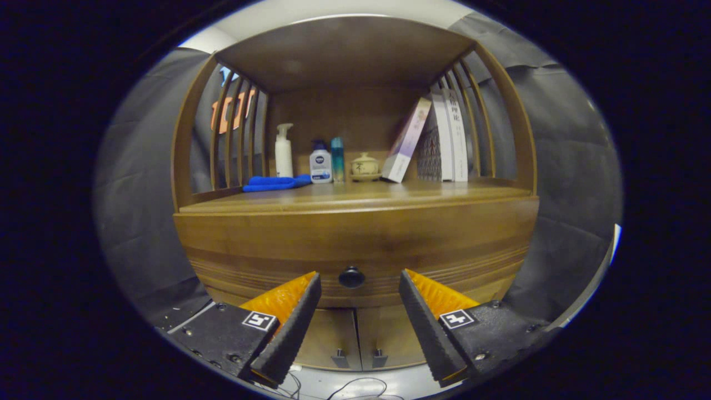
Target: Pull open the drawer, take out the items inside it, and place them on the countertop above the cabinet.
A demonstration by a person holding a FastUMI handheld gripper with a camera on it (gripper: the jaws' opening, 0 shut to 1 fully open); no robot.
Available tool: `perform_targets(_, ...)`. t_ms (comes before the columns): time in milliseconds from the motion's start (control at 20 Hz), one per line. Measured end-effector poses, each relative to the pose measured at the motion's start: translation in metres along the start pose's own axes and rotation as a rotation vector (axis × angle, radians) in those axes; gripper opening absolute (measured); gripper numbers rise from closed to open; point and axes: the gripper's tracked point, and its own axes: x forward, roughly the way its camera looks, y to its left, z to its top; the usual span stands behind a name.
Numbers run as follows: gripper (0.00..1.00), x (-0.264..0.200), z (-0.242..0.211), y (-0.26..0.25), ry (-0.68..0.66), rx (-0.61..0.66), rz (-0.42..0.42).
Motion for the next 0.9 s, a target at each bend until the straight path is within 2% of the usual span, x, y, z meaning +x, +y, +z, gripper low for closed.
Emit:
perform_targets(150, 0.86, 0.012, -0.005, -0.002, 0.011, 0.001, -0.003)
perform_targets(300, 0.65, 0.018, -0.003, 0.001, -0.002, -0.002, 0.0)
perform_targets(400, 0.57, 0.021, -0.004, 0.004, 0.001, -0.001, 0.011)
perform_targets(600, 0.51, 0.025, -0.003, 0.008, -0.001, -0.031, 0.005)
perform_targets(850, 0.3, 0.028, -0.004, 0.003, -0.002, -0.035, -0.025)
perform_targets(900, 0.29, 0.027, -0.003, 0.002, -0.001, -0.045, -0.022)
